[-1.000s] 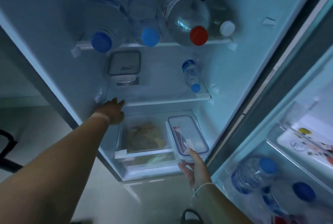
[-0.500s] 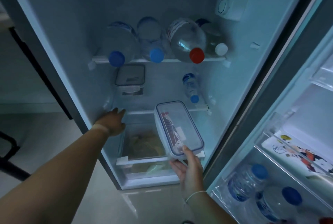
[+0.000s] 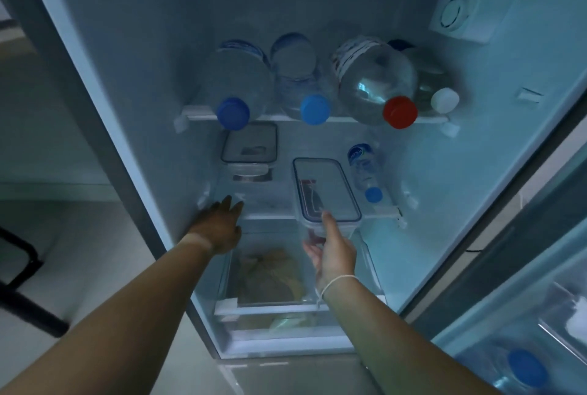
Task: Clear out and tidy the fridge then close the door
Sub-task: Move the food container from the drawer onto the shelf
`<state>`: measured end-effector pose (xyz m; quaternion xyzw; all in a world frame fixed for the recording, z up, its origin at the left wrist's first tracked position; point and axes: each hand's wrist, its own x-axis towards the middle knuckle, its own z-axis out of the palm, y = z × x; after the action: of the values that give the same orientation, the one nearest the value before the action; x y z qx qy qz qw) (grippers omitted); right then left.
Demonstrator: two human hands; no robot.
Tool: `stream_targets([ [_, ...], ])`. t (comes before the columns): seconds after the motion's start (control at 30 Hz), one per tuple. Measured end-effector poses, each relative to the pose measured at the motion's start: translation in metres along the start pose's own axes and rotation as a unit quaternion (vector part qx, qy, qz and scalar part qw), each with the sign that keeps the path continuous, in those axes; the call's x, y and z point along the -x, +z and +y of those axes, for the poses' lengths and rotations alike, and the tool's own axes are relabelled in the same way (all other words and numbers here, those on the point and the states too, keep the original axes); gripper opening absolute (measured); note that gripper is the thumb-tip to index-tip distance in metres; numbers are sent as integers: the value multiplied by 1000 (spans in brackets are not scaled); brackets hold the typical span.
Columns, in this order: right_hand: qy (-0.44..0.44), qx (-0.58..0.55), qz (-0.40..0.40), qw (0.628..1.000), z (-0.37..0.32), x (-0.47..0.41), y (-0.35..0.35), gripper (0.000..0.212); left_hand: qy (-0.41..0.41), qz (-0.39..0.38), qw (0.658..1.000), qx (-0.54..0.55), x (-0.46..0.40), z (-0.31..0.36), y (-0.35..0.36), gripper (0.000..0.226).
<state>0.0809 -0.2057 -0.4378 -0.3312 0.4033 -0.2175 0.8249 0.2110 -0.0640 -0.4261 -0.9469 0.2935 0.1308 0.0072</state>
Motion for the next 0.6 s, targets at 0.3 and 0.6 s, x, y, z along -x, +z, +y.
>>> stream_targets([
  [0.3, -30, 215, 28, 976, -9, -46, 39, 54, 25, 53, 998, 12, -15, -4, 7, 53],
  [0.6, -46, 341, 0, 939, -23, -66, 56, 54, 54, 237, 967, 80, -27, 5, -17, 46],
])
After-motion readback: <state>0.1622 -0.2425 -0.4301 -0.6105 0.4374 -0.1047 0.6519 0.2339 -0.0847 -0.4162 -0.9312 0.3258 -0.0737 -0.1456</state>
